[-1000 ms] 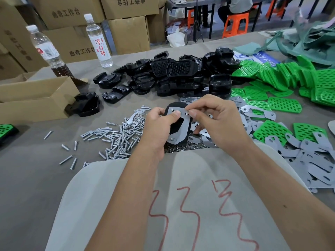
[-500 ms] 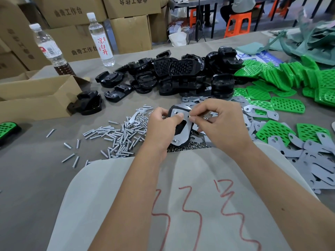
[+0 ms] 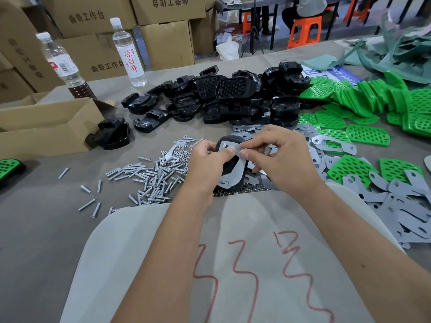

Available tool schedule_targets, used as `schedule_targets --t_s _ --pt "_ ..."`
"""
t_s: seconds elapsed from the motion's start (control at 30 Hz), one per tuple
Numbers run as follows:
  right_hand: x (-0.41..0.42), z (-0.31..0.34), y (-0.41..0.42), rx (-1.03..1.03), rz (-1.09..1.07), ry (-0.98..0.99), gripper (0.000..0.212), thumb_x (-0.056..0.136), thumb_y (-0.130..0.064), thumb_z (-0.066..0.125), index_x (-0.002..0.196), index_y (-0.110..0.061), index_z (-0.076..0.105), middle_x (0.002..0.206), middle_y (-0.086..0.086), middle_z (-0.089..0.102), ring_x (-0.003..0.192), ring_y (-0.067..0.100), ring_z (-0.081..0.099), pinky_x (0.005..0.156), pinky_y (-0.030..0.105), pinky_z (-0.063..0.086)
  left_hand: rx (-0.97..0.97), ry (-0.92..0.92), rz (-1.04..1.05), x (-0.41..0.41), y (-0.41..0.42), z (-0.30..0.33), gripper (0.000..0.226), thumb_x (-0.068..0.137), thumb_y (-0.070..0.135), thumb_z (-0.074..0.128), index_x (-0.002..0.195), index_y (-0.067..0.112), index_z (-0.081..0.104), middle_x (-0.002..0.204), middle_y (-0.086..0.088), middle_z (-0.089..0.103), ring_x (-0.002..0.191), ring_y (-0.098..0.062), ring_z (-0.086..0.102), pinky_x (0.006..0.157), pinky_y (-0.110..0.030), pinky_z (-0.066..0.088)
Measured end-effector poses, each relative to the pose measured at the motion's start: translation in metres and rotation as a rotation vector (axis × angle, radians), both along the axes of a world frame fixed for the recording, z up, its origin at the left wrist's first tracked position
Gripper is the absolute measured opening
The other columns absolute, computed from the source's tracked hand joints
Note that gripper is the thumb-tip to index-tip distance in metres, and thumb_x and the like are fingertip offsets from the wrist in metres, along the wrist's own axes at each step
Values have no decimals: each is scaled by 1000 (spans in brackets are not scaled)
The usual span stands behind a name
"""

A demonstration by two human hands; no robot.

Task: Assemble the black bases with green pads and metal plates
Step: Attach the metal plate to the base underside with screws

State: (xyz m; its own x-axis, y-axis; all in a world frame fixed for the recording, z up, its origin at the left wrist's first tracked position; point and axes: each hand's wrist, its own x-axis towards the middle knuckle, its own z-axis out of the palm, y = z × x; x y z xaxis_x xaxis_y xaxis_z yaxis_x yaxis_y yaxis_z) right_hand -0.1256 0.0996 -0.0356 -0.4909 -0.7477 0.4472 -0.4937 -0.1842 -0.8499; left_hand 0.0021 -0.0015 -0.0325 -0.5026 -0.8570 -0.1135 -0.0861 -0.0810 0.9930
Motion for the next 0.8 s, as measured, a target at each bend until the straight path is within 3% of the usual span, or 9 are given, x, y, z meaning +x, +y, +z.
schedule_targets --t_s 0.23,0.47,0.57,0.8 --pt "0 -1 1 -15 6 19 8 85 -6 84 86 -12 80 80 -5 62 63 15 61 50 31 60 22 37 9 0 1 1 15 94 12 71 90 11 57 77 -4 68 53 -8 63 47 -19 48" --pt "-5 3 3 -7 102 31 16 89 1 78 92 -14 83 88 7 63 64 18 62 53 28 59 53 32 -36 3 -2 3 13 94 13 71 98 8 59 76 -4 70 62 -18 66 54 -29 52" --pt "-10 5 6 17 150 60 15 89 1 78 97 -11 83 88 5 63 66 15 61 56 34 62 56 15 -79 5 -4 3 12 93 13 71 95 10 60 72 0 70 66 -20 67 59 -31 52" --pt "-7 2 5 -20 81 73 7 83 -5 85 84 -11 81 82 7 63 65 14 58 48 42 60 55 27 -97 6 -3 3 12 93 13 71 95 10 59 74 -3 70 67 -22 67 58 -32 52"
